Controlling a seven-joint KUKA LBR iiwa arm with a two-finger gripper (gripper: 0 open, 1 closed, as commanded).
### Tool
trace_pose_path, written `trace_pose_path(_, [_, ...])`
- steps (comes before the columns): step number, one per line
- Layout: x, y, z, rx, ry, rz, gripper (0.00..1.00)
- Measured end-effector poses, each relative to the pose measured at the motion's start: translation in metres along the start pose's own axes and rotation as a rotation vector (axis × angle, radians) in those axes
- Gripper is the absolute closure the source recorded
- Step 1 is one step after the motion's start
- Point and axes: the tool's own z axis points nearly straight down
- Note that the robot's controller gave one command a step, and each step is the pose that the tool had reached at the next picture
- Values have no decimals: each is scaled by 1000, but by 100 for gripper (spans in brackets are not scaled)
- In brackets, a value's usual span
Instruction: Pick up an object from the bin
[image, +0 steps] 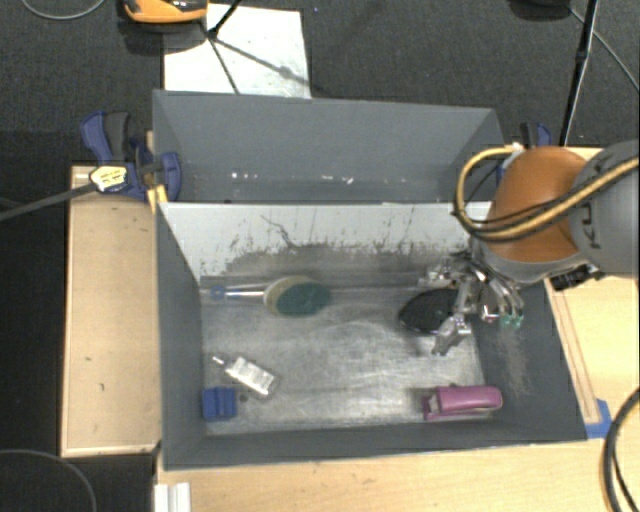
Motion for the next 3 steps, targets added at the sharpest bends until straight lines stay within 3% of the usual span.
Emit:
trace_pose_path(1, [6, 3, 2, 1, 5, 116, 0])
trace_pose_path(2, [10, 3, 30, 1, -3, 233, 0])
trace_pose_path(3, [9, 3, 29, 2, -6, 229, 0])
